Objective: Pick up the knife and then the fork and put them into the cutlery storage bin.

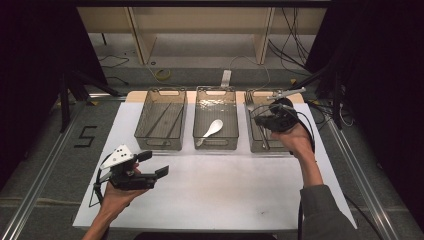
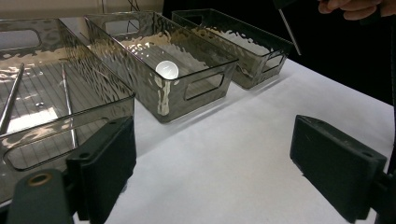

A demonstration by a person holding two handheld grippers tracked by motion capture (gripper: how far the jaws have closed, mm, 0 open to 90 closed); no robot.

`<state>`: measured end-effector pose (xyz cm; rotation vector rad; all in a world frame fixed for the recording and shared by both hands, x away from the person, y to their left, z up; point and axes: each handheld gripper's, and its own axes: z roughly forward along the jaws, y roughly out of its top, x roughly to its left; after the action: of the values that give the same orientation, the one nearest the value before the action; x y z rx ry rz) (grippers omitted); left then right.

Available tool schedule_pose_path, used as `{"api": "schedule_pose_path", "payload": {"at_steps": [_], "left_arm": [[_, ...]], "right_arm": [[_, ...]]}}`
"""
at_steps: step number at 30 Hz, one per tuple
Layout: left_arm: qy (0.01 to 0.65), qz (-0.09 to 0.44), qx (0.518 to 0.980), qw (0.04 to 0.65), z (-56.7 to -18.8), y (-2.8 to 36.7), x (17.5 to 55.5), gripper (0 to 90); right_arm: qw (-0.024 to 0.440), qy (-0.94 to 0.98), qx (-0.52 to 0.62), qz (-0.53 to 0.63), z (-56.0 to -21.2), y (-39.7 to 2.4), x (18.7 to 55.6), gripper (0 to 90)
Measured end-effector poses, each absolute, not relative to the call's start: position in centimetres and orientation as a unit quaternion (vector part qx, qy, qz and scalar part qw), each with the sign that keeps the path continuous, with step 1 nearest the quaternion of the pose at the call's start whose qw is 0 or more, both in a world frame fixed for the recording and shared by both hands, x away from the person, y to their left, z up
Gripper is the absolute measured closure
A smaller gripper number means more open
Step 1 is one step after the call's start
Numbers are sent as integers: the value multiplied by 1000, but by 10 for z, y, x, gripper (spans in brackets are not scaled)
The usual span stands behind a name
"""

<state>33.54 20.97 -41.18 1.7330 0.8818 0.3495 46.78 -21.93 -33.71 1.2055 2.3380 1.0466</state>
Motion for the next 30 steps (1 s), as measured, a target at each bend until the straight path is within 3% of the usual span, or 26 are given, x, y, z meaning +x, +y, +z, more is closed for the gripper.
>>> {"api": "schedule_pose_path", "payload": {"at_steps": [30], "left_arm": [[371,147,733,551,-412,210,335,138]], "right_arm": [[176,780,471,372,-321,-228,508,862]]}}
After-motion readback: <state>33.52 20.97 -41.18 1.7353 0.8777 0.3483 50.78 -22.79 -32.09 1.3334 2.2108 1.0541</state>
